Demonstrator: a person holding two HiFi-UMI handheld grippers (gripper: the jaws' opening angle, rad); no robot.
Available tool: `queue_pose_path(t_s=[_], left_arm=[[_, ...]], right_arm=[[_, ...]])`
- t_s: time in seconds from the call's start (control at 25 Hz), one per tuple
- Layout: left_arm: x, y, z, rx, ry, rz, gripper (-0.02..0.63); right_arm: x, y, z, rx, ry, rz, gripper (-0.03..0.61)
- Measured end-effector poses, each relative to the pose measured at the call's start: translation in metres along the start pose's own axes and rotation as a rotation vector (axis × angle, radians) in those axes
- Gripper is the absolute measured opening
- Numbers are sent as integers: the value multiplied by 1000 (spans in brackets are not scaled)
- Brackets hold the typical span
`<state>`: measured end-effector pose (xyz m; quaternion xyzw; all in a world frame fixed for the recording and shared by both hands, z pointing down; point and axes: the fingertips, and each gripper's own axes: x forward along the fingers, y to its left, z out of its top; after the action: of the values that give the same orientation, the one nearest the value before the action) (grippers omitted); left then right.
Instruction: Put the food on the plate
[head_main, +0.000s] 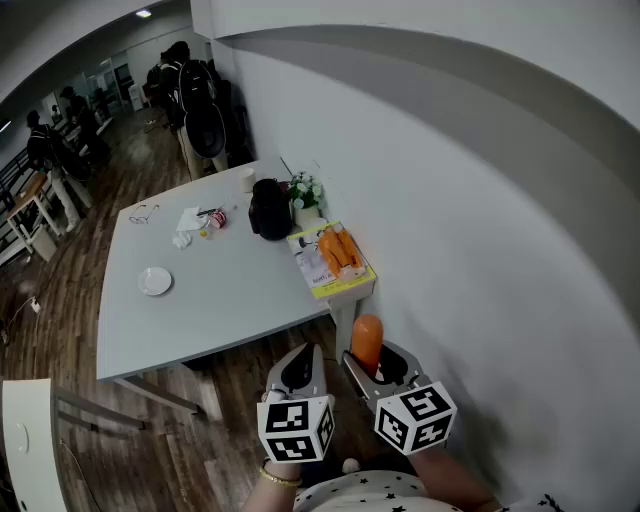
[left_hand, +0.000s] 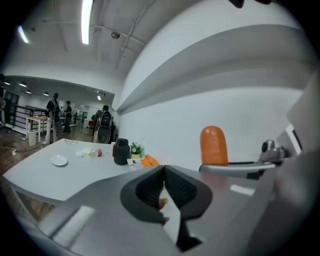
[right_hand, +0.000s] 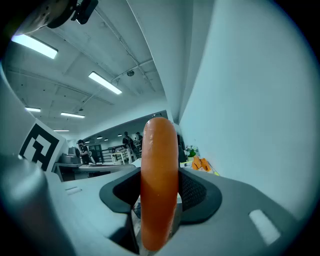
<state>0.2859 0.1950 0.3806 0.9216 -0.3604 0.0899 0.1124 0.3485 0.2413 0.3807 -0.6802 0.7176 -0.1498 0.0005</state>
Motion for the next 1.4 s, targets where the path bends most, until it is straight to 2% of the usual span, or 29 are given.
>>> queue_pose_path(t_s=[0.16, 0.36, 0.6, 0.76, 1.08, 1.4], left_arm=[[-13, 6, -5, -16, -11, 30, 8], [-39, 25, -18, -22, -21, 111, 8], [-70, 79, -24, -78, -22, 260, 8], [-82, 118, -24, -107, -38, 323, 8], [-95, 225, -14, -114, -50, 389, 8], [-98, 349, 12, -80, -62, 390, 8]], right_arm=[[-4, 12, -7, -12, 5, 31, 212], [0, 38, -17, -1, 11, 127, 212], [24, 75, -30, -11, 64, 253, 212], [51, 104, -34, -25, 82, 324, 212], [133, 181, -36, -29, 103, 398, 210], [230, 271, -30, -44, 98, 426, 210]])
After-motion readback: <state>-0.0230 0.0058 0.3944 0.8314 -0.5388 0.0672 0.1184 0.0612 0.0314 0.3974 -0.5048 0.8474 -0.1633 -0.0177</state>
